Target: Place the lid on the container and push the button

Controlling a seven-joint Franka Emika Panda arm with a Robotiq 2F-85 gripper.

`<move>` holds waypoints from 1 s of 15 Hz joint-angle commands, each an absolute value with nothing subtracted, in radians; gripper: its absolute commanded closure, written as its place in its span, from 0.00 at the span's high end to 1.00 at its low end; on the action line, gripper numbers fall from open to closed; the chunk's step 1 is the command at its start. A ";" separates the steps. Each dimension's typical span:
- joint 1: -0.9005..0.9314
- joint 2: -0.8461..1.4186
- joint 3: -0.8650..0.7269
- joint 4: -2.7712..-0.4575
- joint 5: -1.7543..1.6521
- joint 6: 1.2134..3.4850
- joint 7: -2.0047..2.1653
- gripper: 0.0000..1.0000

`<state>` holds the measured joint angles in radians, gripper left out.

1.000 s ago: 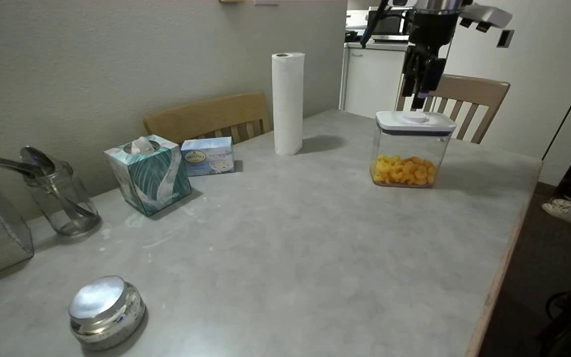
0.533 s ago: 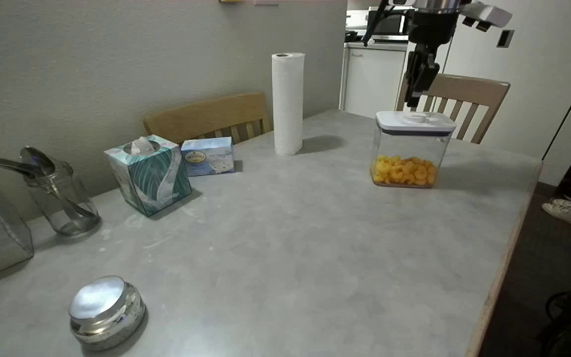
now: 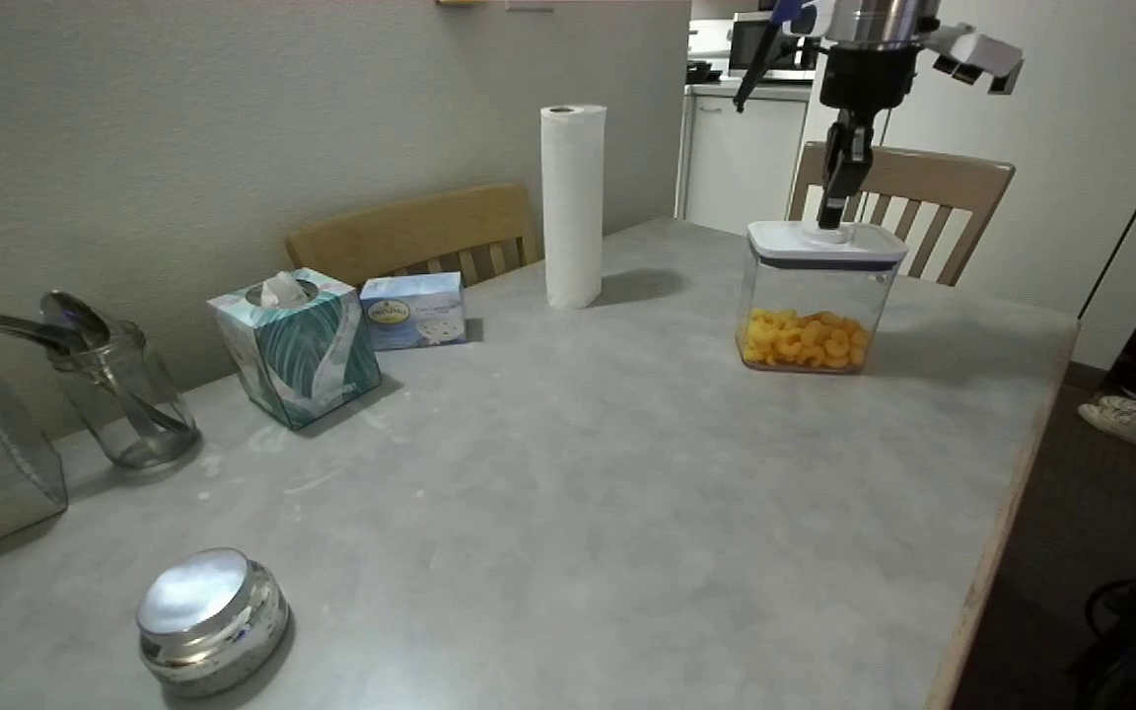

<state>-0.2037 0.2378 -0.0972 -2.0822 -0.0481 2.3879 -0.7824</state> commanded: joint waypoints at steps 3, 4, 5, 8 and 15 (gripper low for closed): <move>-0.240 0.300 -0.086 -2.089 0.042 2.399 -0.791 0.00; -0.243 0.301 -0.085 -2.085 0.057 2.399 -0.796 0.00; -0.242 0.298 -0.086 -2.081 0.064 2.399 -0.796 0.00; -0.255 0.302 -0.080 -2.070 0.105 2.406 -0.824 0.00; -0.276 0.294 -0.081 -2.079 0.240 2.412 -0.886 0.00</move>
